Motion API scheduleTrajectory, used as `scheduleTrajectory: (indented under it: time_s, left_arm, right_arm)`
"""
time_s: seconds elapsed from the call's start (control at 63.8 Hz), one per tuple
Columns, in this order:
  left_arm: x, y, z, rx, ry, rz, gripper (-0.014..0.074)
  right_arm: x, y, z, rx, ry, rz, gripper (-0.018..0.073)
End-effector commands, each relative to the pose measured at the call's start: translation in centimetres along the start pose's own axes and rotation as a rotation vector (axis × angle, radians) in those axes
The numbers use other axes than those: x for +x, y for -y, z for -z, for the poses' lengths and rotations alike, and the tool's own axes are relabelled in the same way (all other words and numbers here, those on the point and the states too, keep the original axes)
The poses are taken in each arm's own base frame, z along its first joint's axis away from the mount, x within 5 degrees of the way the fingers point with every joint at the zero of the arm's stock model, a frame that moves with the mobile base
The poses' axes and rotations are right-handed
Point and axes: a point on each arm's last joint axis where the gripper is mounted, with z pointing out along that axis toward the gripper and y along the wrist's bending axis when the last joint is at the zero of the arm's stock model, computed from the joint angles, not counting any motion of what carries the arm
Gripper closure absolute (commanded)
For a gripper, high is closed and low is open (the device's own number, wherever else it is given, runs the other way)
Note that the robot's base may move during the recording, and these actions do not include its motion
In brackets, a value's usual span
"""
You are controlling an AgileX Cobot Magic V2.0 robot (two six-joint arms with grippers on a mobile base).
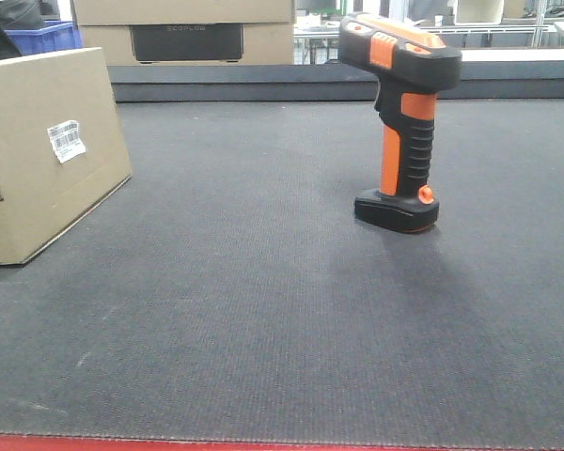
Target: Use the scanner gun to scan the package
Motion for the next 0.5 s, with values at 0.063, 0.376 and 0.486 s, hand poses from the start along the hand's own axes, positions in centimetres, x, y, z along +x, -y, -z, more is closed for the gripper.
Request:
scheduleTrajectory:
  time_s: [0.063, 0.376, 0.486]
  left_arm:
    - [-0.2, 0.1, 0.2, 0.005, 0.029, 0.004, 0.0708]
    - [-0.2, 0.1, 0.2, 0.005, 0.029, 0.004, 0.0708]
    - [-0.2, 0.1, 0.2, 0.005, 0.029, 0.004, 0.0708]
  right_arm:
    - [0.8, 0.5, 0.1, 0.059, -0.091, -0.016, 0.0722]
    - [0.5, 2.4, 0.3, 0.262, -0.05, 0.079, 0.0722]
    - [0.3, 2.5, 0.3, 0.267, -0.039, 0.132, 0.0722]
